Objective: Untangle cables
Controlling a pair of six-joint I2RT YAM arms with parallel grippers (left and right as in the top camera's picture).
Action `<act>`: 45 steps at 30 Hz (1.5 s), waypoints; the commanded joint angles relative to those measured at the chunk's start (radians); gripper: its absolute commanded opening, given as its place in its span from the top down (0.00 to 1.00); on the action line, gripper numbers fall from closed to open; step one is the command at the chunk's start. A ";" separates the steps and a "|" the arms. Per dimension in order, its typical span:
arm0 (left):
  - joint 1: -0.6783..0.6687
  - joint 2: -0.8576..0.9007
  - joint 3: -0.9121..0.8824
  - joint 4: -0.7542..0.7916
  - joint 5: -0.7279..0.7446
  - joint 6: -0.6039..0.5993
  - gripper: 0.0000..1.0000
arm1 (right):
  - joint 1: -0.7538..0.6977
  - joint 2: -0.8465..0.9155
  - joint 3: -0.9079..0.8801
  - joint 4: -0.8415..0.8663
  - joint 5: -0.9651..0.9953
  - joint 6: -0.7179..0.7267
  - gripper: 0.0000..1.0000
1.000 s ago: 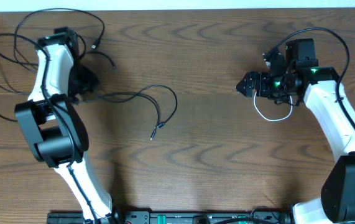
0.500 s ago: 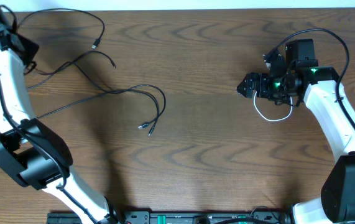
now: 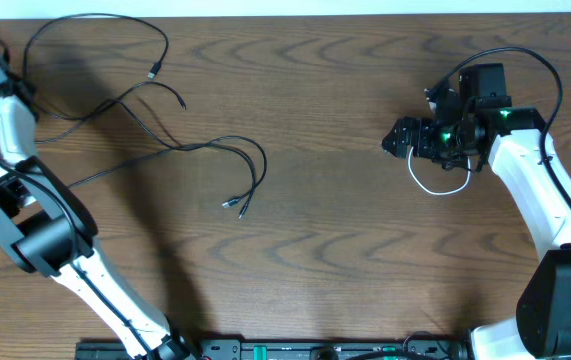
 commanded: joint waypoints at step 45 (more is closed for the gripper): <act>0.105 -0.165 0.000 -0.298 0.595 0.110 0.04 | 0.029 0.006 0.004 0.006 0.010 0.032 0.01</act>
